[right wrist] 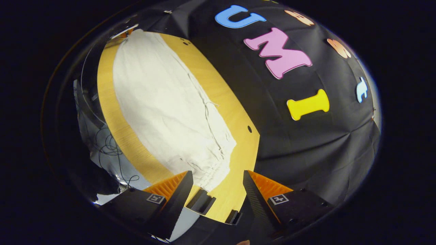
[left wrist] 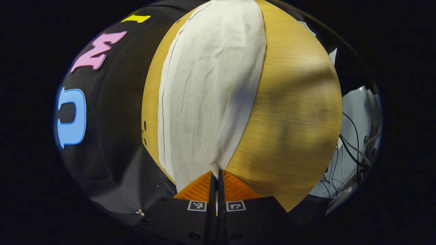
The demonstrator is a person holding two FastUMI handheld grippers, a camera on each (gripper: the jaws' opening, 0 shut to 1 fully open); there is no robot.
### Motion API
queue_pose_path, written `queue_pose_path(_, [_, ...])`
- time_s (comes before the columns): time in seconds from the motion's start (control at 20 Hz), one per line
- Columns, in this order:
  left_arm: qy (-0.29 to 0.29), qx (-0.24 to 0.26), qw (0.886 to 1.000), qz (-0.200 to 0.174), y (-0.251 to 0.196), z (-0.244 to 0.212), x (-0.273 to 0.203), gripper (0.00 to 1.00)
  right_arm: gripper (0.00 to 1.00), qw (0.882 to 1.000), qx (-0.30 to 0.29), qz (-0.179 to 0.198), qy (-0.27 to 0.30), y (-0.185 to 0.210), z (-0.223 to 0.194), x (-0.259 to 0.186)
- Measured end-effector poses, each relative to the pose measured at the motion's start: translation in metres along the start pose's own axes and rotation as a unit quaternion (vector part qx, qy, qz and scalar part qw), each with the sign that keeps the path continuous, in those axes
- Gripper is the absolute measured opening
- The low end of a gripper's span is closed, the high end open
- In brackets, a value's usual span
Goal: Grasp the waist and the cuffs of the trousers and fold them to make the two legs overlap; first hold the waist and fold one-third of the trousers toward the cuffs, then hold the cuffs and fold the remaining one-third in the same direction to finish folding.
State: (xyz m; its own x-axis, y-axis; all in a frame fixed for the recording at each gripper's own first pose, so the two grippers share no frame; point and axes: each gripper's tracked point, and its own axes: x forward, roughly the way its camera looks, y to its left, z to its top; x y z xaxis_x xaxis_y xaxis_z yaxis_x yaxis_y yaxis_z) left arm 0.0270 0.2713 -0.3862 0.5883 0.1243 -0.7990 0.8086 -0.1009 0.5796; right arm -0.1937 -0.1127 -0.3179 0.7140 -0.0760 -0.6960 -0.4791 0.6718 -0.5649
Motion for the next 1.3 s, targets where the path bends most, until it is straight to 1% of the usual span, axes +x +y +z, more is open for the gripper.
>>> queue_pose_path(0.15, [0.002,-0.014,1.000,-0.019,-0.001,0.001,0.000,0.06,0.95,0.998,-0.054,0.033,0.001,0.025,-0.011,0.016])
queue_pose_path(0.25, [0.004,-0.006,1.000,-0.020,-0.001,0.001,0.000,0.06,0.95,0.994,-0.090,0.055,0.008,0.043,-0.022,0.029])
queue_pose_path(0.4, [0.008,0.005,1.000,-0.018,0.000,-0.001,0.001,0.06,0.94,0.988,-0.128,0.082,0.021,0.056,-0.042,0.045])
queue_pose_path(0.45, [0.010,0.002,1.000,-0.020,0.000,-0.001,0.000,0.06,0.94,0.986,-0.141,0.085,0.020,0.061,-0.043,0.050])
queue_pose_path(0.5, [0.012,-0.003,1.000,-0.023,-0.001,-0.001,0.000,0.06,0.92,0.984,-0.158,0.079,0.016,0.059,-0.040,0.056])
queue_pose_path(0.55, [0.013,-0.009,1.000,-0.026,-0.001,0.000,-0.001,0.06,0.87,0.982,-0.174,0.075,0.011,0.056,-0.035,0.062])
queue_pose_path(0.65, [0.016,-0.015,0.999,-0.029,-0.001,0.000,0.000,0.06,0.86,0.979,-0.190,0.078,0.000,0.054,-0.027,0.075])
queue_pose_path(0.75, [0.017,-0.015,0.999,-0.027,0.000,0.000,0.001,0.06,0.86,0.977,-0.194,0.083,-0.002,0.050,-0.023,0.088])
queue_pose_path(0.85, [0.019,-0.016,0.999,-0.025,0.000,-0.001,0.001,0.06,0.81,0.977,-0.195,0.080,0.000,0.046,-0.020,0.098])
queue_pose_path(0.95, [0.021,-0.020,0.999,-0.024,0.000,-0.001,0.002,0.06,0.77,0.979,-0.187,0.085,0.015,0.047,-0.021,0.107])
queue_pose_path(1.0, [0.022,-0.024,0.999,-0.023,0.000,-0.002,0.002,0.06,0.55,0.978,-0.174,0.108,0.032,0.057,-0.026,0.108])
queue_pose_path(1.05, [0.022,-0.029,0.999,-0.024,0.000,-0.001,0.001,0.06,0.33,0.978,-0.174,0.108,0.047,0.062,-0.033,0.109])
queue_pose_path(1.1, [0.025,-0.033,0.999,-0.024,0.001,-0.001,0.002,0.06,0.11,0.977,-0.183,0.104,0.043,0.062,-0.032,0.105])
queue_pose_path(1.15, [0.026,-0.032,0.999,-0.023,0.001,0.000,0.002,0.06,0.08,0.975,-0.194,0.105,0.042,0.061,-0.030,0.103])
queue_pose_path(1.3, [0.022,-0.013,1.000,-0.015,0.002,-0.001,0.002,0.06,0.09,0.970,-0.209,0.114,0.038,0.063,-0.030,0.096])
